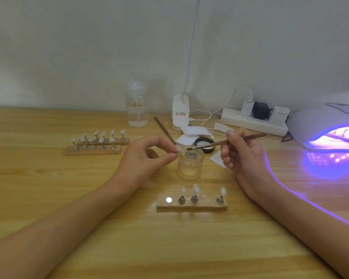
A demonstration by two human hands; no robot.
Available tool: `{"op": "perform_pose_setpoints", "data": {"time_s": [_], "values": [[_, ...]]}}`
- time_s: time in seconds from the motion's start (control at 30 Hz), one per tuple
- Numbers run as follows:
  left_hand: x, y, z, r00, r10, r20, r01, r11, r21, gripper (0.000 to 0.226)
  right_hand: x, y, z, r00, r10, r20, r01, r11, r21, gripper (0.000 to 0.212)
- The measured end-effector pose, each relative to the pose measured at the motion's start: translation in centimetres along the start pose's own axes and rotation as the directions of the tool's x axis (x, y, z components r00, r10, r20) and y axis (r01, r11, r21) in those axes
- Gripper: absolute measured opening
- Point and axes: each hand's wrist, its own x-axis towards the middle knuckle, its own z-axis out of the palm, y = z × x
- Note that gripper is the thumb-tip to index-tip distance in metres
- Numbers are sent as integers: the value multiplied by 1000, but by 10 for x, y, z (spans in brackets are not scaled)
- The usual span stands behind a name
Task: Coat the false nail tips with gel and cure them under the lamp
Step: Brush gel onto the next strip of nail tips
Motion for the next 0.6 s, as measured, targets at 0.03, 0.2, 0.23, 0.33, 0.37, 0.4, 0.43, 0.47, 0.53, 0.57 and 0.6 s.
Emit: {"op": "perform_pose_setpoints", "data": {"time_s": [0.03, 0.2, 0.23, 0.33, 0.37, 0.4, 0.43, 0.47, 0.53, 0.57, 0.6], "values": [[0, 0, 0, 1000, 2, 1, -2, 1000, 1, 14, 0, 0, 1, 1000, -3, 8, 3, 1000, -4, 25], [-1, 2, 1, 1000, -3, 0, 3, 1000, 5, 13, 1, 0, 4, 998, -13, 62, 16, 999, -40, 23], [-1, 2, 1, 1000, -1, 0, 1, 1000, 5, 13, 1, 1, 4, 997, -13, 70, 17, 999, -50, 24], [-1, 2, 0, 1000, 3, 3, -3, 1000, 12, 13, 1, 2, 2, 999, -17, 49, 21, 997, -71, 24], [-1, 1, 0, 1000, 5, 3, -5, 1000, 14, 12, 1, 2, 2, 999, -20, 31, 22, 997, -69, 23], [-1, 1, 1, 1000, 7, 2, -7, 1000, 14, 12, 1, 2, 1, 1000, -23, 18, 24, 998, -60, 22], [-1, 1, 1, 1000, 10, 1, -10, 1000, 14, 12, 1, 2, 1, 999, -27, 19, 28, 999, -45, 21], [-1, 1, 1, 1000, 14, 0, -14, 1000, 13, 12, 1, 1, 1, 999, -32, 33, 33, 999, -35, 21], [-1, 1, 1, 1000, 25, -1, -25, 1000, 15, 13, 1, 1, 3, 996, -39, 75, 43, 998, -51, 21], [-1, 1, 1, 1000, 29, -1, -29, 999, 18, 13, 1, 2, 3, 996, -41, 83, 46, 997, -68, 22], [-1, 1, 1, 999, 32, -1, -32, 999, 21, 13, 0, 2, 3, 996, -43, 76, 49, 996, -79, 22]]}}
